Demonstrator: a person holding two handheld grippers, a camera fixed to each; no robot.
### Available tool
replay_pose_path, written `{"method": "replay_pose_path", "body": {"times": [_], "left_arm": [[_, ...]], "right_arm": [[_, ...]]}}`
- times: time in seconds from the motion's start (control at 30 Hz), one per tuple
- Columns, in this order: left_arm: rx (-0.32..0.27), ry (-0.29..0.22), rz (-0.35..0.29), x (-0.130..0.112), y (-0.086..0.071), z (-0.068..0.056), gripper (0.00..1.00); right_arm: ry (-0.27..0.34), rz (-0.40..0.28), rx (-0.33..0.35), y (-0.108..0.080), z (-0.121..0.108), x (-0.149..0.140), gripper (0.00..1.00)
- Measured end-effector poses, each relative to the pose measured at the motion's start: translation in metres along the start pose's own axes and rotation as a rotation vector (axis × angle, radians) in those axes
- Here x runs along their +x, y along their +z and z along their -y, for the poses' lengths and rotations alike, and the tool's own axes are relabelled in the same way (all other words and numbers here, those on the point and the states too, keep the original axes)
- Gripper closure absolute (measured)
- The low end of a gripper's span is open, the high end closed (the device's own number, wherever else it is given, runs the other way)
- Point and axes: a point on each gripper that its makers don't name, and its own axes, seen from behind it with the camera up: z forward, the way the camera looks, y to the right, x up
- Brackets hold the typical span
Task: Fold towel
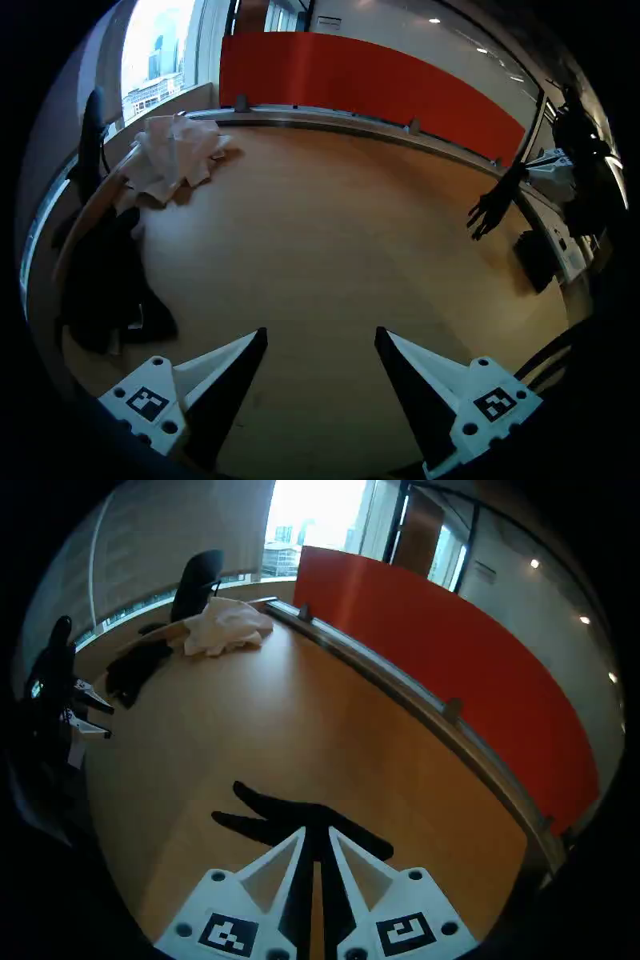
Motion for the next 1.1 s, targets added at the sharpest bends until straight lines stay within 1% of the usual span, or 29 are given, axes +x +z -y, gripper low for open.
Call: {"method": "replay_pose_path", "body": {"times": [0.2,0.5,0.7,0.9,1.1], "left_arm": [[0.009,-0.001,0.005,0.0,-0.001,-0.002,0.0],[0.008,0.009,0.008,0.003,0.0,-0.012,0.0],[0.008,0.017,0.015,0.002,-0.001,-0.019,0.0],[0.011,0.026,0.022,0.002,0.0,-0.024,0.0],[0.01,0.032,0.026,0.003,0.001,-0.029,0.0]], "right_arm": [[0.019,0.039,-0.054,-0.022,-0.048,-0.029,0.96],[0.051,0.089,-0.111,-0.05,-0.103,-0.067,0.96],[0.067,0.127,-0.135,-0.063,-0.131,-0.092,0.96],[0.089,0.159,-0.163,-0.075,-0.155,-0.114,0.96],[0.114,0.191,-0.183,-0.087,-0.175,-0.135,0.96]]}}
